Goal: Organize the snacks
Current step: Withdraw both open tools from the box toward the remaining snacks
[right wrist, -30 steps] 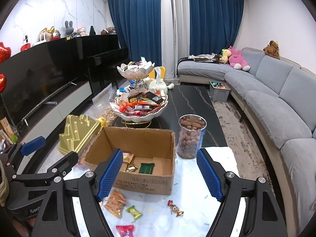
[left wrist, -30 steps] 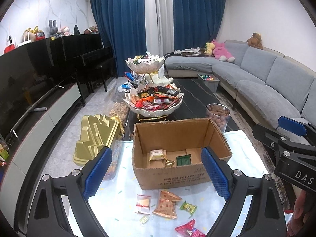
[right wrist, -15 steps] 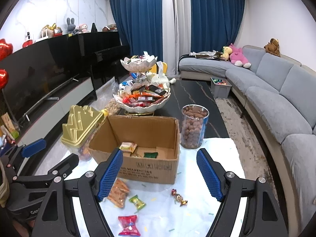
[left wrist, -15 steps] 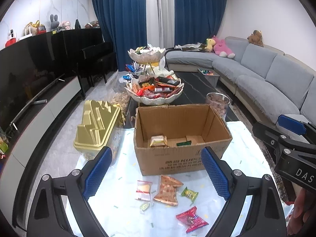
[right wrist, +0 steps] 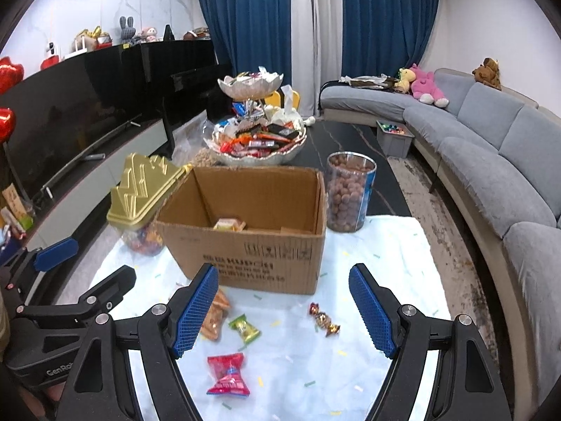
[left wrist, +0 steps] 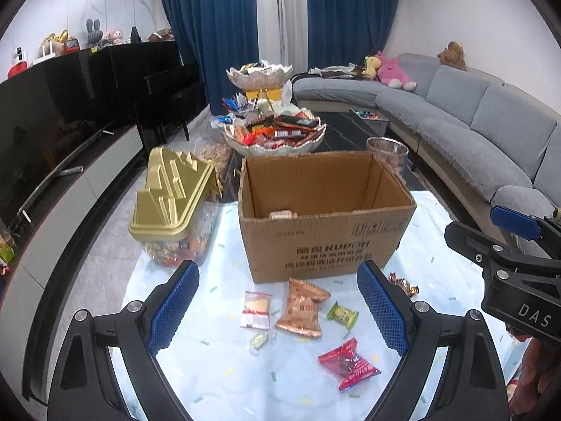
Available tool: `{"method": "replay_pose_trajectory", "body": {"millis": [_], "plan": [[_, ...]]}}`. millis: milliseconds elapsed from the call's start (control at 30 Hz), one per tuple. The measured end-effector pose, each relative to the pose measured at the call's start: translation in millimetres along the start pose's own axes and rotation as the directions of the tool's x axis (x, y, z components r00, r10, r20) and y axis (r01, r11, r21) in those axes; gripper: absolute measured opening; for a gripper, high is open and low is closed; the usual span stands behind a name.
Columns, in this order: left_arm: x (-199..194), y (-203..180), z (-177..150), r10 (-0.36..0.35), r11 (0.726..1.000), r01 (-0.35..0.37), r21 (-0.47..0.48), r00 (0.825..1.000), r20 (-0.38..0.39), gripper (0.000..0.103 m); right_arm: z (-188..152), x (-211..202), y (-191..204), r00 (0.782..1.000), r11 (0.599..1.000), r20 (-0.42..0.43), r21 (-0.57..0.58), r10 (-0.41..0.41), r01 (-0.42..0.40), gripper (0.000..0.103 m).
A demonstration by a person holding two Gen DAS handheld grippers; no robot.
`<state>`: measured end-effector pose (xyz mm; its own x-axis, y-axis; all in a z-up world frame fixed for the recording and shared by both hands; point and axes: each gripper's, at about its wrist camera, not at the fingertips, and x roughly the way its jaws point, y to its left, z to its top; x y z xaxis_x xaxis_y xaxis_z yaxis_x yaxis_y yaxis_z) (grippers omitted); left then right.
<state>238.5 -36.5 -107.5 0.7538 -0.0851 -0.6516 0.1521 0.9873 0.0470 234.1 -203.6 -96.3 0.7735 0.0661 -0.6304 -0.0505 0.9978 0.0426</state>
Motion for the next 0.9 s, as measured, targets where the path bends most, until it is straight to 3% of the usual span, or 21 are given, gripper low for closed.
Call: {"method": "replay_pose_trajectory", "body": {"millis": [333,900], "plan": [[7.2,-13.8,-33.8,0.004,0.999,-0.006,-0.046,0.999,-0.044,0.092,-25.8,10.2,-6.9,0.999,0.999,-0.033,-0.054,0.001,-0.003,0.078],[45.7,-56.2,-68.1,0.103,0.975,-0.131,-0.182,0.983,-0.154,0.092,-55.4,57.4,-45.8,0.991,0.983,-0.098,-0.156,0.086,-0.101,0.078]]}}
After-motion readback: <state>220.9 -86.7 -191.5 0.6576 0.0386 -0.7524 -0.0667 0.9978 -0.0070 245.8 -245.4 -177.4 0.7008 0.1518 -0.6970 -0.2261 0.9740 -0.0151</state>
